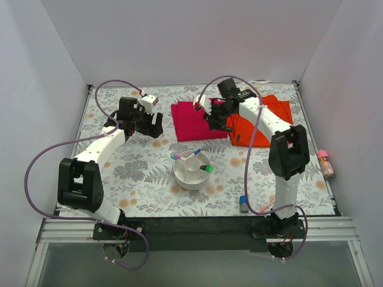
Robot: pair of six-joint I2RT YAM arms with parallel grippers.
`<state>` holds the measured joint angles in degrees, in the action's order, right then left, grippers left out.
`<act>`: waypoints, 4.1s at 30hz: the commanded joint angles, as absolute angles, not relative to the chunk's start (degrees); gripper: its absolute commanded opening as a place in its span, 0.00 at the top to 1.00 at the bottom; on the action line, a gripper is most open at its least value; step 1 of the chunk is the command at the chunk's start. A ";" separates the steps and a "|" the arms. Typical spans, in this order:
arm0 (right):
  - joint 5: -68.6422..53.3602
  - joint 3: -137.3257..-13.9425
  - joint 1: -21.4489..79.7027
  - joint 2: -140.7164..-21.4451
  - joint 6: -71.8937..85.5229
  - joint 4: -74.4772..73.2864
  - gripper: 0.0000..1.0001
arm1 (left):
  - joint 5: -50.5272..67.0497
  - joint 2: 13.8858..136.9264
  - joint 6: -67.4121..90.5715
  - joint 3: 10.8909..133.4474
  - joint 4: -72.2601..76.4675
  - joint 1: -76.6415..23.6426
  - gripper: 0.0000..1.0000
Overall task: Sort the stationery into containers
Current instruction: Pick up the pen from the center of the board, then place the pen in the storage box, then pick up the stationery from the corner of the board.
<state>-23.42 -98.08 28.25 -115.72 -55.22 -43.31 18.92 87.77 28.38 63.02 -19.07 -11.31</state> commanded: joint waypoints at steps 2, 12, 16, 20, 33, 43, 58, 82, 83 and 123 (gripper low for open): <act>-39.88 -95.59 21.63 -102.94 -30.01 -35.54 0.98 | 20.65 85.26 28.74 65.04 -18.37 -10.99 0.25; -42.84 -59.35 23.99 -79.91 9.92 13.68 0.99 | 20.92 86.92 28.48 66.27 -19.86 -10.99 0.25; -40.25 -55.55 26.54 -78.48 13.00 20.03 0.99 | 21.18 88.24 28.13 67.41 -21.09 -11.07 0.25; -39.99 -53.79 29.34 -79.36 15.73 24.69 0.99 | 21.18 89.21 27.86 67.50 -21.18 -11.07 0.25; -38.85 -50.36 33.40 -83.58 16.88 30.23 0.99 | 20.48 88.68 27.60 66.09 -21.36 -11.34 0.25; -38.32 -47.55 33.66 -85.69 16.17 32.25 0.99 | 19.95 88.33 27.42 65.04 -21.36 -11.34 0.26; -38.76 -45.70 34.19 -85.61 15.03 33.75 0.41 | 20.04 89.12 27.16 65.13 -21.18 -11.34 0.25; -23.04 -72.51 5.98 -79.72 -16.82 -31.53 0.30 | 26.79 93.78 31.02 83.58 -17.23 -11.43 0.23; -21.55 -71.81 6.06 -79.37 -19.57 -35.82 0.30 | 27.24 93.87 31.20 83.67 -17.23 -11.43 0.23; -5.45 -43.86 18.98 -79.10 15.99 -56.78 0.31 | 23.65 77.79 13.45 62.67 -18.90 -24.43 0.24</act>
<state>-10.35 -45.80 18.52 -78.72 10.79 -54.06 26.28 81.87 15.75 64.77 -22.06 -24.49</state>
